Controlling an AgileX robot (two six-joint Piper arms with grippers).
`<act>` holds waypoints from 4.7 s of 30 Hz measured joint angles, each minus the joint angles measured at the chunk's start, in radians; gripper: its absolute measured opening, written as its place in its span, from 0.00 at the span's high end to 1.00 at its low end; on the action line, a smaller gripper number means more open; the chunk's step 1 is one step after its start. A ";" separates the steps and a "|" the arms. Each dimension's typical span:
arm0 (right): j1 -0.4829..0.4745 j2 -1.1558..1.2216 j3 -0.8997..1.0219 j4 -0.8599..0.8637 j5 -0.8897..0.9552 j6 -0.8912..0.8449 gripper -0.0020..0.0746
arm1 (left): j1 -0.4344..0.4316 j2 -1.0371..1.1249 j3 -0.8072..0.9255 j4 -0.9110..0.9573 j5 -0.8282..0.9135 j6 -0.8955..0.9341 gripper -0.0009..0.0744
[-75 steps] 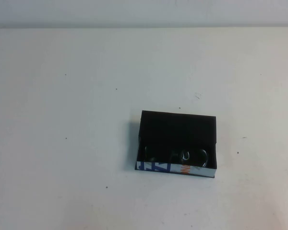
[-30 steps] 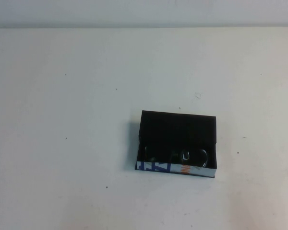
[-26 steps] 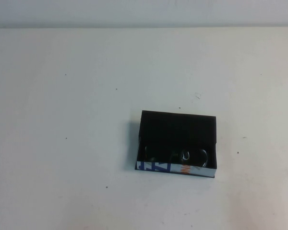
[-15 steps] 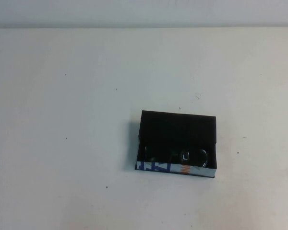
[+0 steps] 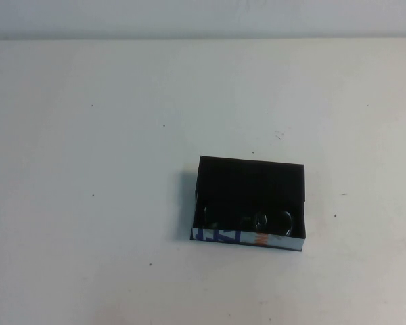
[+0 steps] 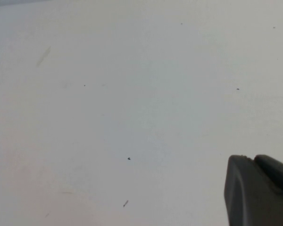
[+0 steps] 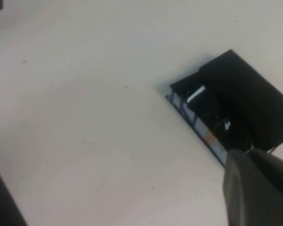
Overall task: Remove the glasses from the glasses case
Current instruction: Pick up the glasses from the glasses case, then place the glasses on the table
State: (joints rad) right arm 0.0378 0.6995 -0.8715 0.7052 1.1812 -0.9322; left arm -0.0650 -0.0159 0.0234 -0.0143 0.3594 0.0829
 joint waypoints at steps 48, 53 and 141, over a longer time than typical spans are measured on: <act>0.553 1.157 -0.626 -0.671 -0.047 0.048 0.91 | 0.000 0.000 0.000 0.000 0.000 0.000 0.99; 0.581 1.178 -0.643 -0.677 -0.106 0.054 0.64 | 0.000 0.000 0.000 0.000 0.000 0.000 0.99; 0.022 0.807 0.042 -0.456 -0.501 0.799 0.93 | 0.000 0.000 0.000 0.000 0.000 0.000 0.99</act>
State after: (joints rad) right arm 0.0593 1.5062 -0.8291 0.2490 0.6804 -0.1328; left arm -0.0650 -0.0159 0.0234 -0.0143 0.3594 0.0829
